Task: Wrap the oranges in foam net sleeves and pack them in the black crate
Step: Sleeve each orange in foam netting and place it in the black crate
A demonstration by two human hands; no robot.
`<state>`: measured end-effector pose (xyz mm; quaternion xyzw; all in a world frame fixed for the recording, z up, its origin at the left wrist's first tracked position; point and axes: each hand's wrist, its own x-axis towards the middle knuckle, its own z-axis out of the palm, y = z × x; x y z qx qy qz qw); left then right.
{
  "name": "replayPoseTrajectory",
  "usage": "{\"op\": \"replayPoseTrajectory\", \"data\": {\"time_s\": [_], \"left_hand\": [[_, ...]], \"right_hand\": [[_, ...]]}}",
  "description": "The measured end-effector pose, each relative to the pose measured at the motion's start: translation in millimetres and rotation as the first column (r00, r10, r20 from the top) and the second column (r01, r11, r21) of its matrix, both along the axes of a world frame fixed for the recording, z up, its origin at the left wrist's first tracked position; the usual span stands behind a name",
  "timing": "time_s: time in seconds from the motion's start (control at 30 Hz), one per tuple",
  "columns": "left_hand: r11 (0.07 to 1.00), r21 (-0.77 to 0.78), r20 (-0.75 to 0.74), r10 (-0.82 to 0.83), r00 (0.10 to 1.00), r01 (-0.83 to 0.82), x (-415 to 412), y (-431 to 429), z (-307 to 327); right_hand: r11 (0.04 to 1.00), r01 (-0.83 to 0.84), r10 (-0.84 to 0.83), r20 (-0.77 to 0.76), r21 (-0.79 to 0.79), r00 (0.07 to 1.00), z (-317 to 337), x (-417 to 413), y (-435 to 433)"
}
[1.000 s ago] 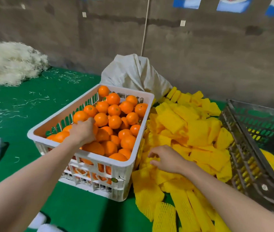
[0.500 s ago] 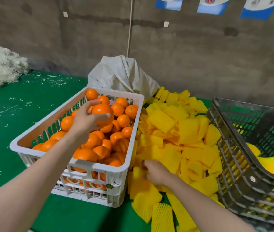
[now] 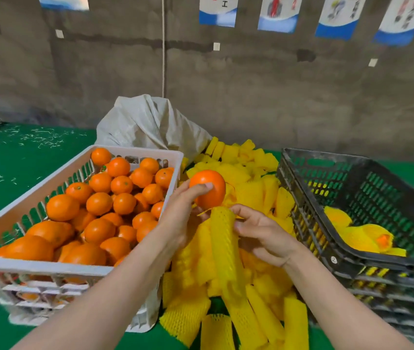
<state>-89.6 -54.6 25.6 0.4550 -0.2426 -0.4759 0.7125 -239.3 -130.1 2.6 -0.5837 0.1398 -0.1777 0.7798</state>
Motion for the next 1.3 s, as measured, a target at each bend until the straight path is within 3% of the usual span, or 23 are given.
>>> {"op": "replayPoseTrajectory", "data": {"time_s": [0.1,0.2,0.27,0.37,0.43,0.63,0.77,0.87,1.0,1.1,1.2,1.23,1.3], "left_hand": [[0.999,-0.003,-0.01,-0.035,0.999,0.035,-20.9,-7.5,-11.3],[0.999,-0.046,-0.034,-0.028,0.999,0.026,-32.5,-10.3,-17.6],[0.998,-0.063,-0.141,-0.035,0.989,0.026,-37.3,-10.5,-19.3],[0.993,-0.096,-0.274,-0.089,0.958,0.065,-42.2,-7.9,-21.9],[0.993,-0.095,-0.299,-0.102,0.949,0.076,-44.7,-6.4,-23.6],[0.986,-0.114,-0.238,-0.143,0.961,0.118,-45.8,-4.4,-23.8],[0.967,-0.128,-0.187,-0.242,0.952,0.221,-43.9,-4.7,-29.6],[0.965,-0.077,-0.016,-0.252,0.968,0.25,-44.2,-4.9,-33.3],[0.98,-0.11,-0.075,-0.172,0.982,0.163,-45.7,-9.4,-41.7],[0.975,-0.185,-0.248,-0.171,0.954,0.127,-45.2,-12.8,-46.3],[0.969,-0.228,-0.288,-0.164,0.944,0.099,-39.6,-14.2,-50.3],[0.965,-0.236,-0.267,-0.177,0.947,0.114,-38.6,-14.1,-51.0],[0.964,-0.231,-0.242,-0.189,0.952,0.132,-40.5,-17.4,-52.6]], "right_hand": [[0.995,0.055,-0.058,-0.04,-0.078,0.997,5.7,-5.5,8.9],[0.955,0.22,-0.237,-0.067,-0.2,0.969,2.2,-9.6,10.9],[0.885,0.356,-0.388,-0.053,-0.302,0.92,-1.8,-10.8,12.2],[0.695,0.517,-0.567,0.06,-0.5,0.821,-1.0,-12.1,13.4],[0.596,0.561,-0.611,0.129,-0.574,0.781,1.7,-14.1,12.6],[0.485,0.622,-0.616,0.265,-0.615,0.742,-0.1,-18.4,8.2],[0.476,0.624,-0.628,0.258,-0.62,0.735,2.7,-17.3,4.2],[0.467,0.617,-0.65,0.226,-0.634,0.725,2.0,-16.9,-1.0],[0.495,0.634,-0.662,0.215,-0.594,0.718,0.6,-13.7,-0.6],[0.631,0.713,-0.695,0.184,-0.307,0.695,0.9,-10.1,3.1],[0.748,0.663,-0.663,0.093,0.041,0.742,2.1,-4.2,3.1],[0.761,0.646,-0.648,0.068,0.052,0.758,3.1,-3.1,3.9],[0.763,0.629,-0.625,0.078,-0.153,0.777,2.2,-2.6,5.8]]}}
